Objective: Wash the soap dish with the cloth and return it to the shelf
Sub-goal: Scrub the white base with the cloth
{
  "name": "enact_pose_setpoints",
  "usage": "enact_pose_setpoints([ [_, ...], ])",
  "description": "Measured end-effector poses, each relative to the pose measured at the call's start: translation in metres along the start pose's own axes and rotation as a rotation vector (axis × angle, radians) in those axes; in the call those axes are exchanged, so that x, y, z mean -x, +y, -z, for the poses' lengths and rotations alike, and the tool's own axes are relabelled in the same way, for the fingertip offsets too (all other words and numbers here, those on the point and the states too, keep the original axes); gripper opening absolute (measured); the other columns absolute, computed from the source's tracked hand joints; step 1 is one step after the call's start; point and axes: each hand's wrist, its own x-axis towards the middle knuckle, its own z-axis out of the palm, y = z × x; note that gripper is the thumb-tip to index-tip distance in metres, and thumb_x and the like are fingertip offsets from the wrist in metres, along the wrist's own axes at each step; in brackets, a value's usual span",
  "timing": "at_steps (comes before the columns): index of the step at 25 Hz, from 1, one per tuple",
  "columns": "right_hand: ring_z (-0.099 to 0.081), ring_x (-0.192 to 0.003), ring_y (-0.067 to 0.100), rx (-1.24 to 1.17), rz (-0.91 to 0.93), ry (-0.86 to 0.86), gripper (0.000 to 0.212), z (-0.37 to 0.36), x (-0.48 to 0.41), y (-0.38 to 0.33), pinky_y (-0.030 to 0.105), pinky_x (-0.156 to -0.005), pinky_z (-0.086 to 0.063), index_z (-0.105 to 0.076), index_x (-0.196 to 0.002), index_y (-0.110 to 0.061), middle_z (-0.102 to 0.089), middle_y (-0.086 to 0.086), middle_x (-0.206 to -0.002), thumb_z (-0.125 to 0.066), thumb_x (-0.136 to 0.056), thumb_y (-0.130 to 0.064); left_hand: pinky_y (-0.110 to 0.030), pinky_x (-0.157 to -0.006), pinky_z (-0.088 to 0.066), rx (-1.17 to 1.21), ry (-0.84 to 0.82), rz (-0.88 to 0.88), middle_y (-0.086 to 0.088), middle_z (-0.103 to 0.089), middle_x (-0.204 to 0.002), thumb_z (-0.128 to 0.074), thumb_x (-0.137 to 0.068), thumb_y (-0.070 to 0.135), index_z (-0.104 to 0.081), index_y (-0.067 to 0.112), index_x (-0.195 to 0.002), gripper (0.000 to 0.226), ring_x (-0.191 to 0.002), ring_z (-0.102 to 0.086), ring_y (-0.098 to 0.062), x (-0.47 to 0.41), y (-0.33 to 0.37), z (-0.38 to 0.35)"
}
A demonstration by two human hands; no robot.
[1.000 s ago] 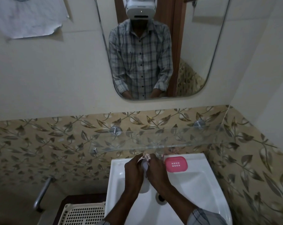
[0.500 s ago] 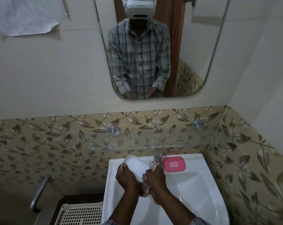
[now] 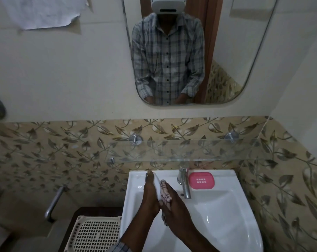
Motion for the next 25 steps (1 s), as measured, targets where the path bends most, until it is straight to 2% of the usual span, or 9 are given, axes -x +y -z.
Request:
enact_pose_setpoints([
  [2, -0.025, -0.147, 0.013, 0.094, 0.067, -0.024, 0.106, -0.001, 0.009, -0.012, 0.036, -0.12, -0.025, -0.004, -0.157, -0.028, -0.016, -0.011, -0.163, -0.019, -0.074, -0.09, -0.048, -0.099, -0.045, 0.094, -0.104, 0.073, -0.012, -0.065, -0.086, -0.045, -0.083, 0.075, -0.062, 0.007, -0.098, 0.072, -0.082, -0.063, -0.028, 0.003, 0.003, 0.001],
  [4, 0.005, -0.151, 0.007, 0.202, 0.146, -0.001, 0.102, 0.001, 0.0, -0.02, 0.034, -0.125, -0.003, -0.002, -0.156, -0.027, 0.003, -0.011, -0.164, -0.006, -0.075, -0.09, -0.047, -0.102, -0.044, 0.26, -0.172, 0.131, -0.015, -0.066, -0.093, -0.052, -0.078, 0.074, -0.065, 0.008, -0.103, 0.072, -0.093, -0.063, -0.031, 0.006, 0.005, 0.003],
  [6, 0.01, -0.151, 0.008, 0.18, 0.1, 0.016, 0.095, 0.004, -0.022, -0.029, 0.033, -0.124, 0.002, -0.009, -0.155, -0.034, 0.004, -0.012, -0.165, 0.0, -0.077, -0.087, -0.043, -0.118, -0.03, 0.245, -0.185, 0.097, -0.012, -0.067, -0.108, -0.052, -0.083, 0.068, -0.069, 0.013, -0.111, 0.064, -0.114, -0.056, -0.029, 0.013, 0.011, 0.001],
  [8, 0.002, -0.152, 0.011, 0.131, 0.027, 0.023, 0.069, 0.011, -0.046, -0.041, 0.032, -0.123, -0.002, -0.021, -0.153, -0.04, -0.004, -0.012, -0.165, -0.012, -0.092, -0.073, -0.03, -0.114, -0.037, 0.259, -0.3, 0.114, -0.001, -0.073, -0.107, -0.044, -0.091, 0.063, -0.079, 0.021, -0.098, 0.055, -0.115, -0.06, -0.015, 0.014, 0.017, 0.002],
  [11, -0.025, -0.148, 0.016, -0.032, -0.176, 0.065, 0.051, 0.013, -0.069, -0.048, 0.037, -0.122, -0.018, -0.035, -0.149, -0.035, -0.027, -0.005, -0.161, -0.024, -0.103, -0.053, -0.023, -0.074, -0.06, 0.079, -0.303, -0.001, 0.011, -0.077, -0.085, -0.043, -0.096, 0.055, -0.08, 0.029, -0.083, 0.047, -0.08, -0.072, -0.005, 0.012, 0.01, 0.001],
  [15, -0.065, -0.111, 0.019, -0.487, -0.549, 0.092, 0.092, 0.006, -0.069, -0.038, 0.038, -0.094, -0.054, -0.065, -0.124, -0.03, -0.068, 0.0, -0.124, -0.033, -0.067, -0.095, -0.042, -0.091, -0.052, 0.199, -0.282, -0.075, -0.029, -0.062, -0.126, -0.072, -0.073, 0.029, -0.071, 0.003, -0.111, 0.045, -0.106, -0.066, -0.035, 0.001, -0.005, 0.007],
  [18, -0.072, -0.094, 0.029, -0.637, -0.679, 0.076, 0.063, 0.015, -0.058, -0.047, 0.042, -0.076, -0.061, -0.072, -0.11, -0.018, -0.076, 0.008, -0.104, -0.046, -0.089, -0.071, -0.041, -0.089, -0.055, 0.341, -0.271, -0.057, -0.027, -0.063, -0.122, -0.07, -0.067, 0.027, -0.063, -0.003, -0.119, 0.061, -0.11, -0.063, -0.037, 0.001, -0.009, 0.009],
  [22, -0.072, -0.085, 0.047, -0.718, -0.566, -0.04, 0.03, 0.029, -0.032, -0.043, 0.067, -0.075, -0.055, -0.071, -0.107, -0.008, -0.075, 0.022, -0.097, -0.077, -0.082, -0.024, -0.036, -0.07, -0.057, 0.152, -0.162, -0.077, -0.022, -0.066, -0.102, -0.054, -0.091, 0.029, -0.061, -0.001, -0.114, 0.039, -0.083, -0.069, -0.026, -0.009, -0.012, 0.02],
  [25, -0.072, -0.08, 0.047, -0.647, -0.413, 0.04, 0.031, 0.039, -0.031, -0.033, 0.072, -0.07, -0.053, -0.066, -0.111, -0.006, -0.075, 0.023, -0.096, -0.076, -0.082, -0.006, -0.04, -0.076, -0.061, -0.18, -0.056, -0.259, -0.02, -0.067, -0.118, -0.06, -0.094, 0.037, -0.058, 0.011, -0.128, 0.044, -0.093, -0.072, -0.024, -0.012, -0.017, 0.028],
])
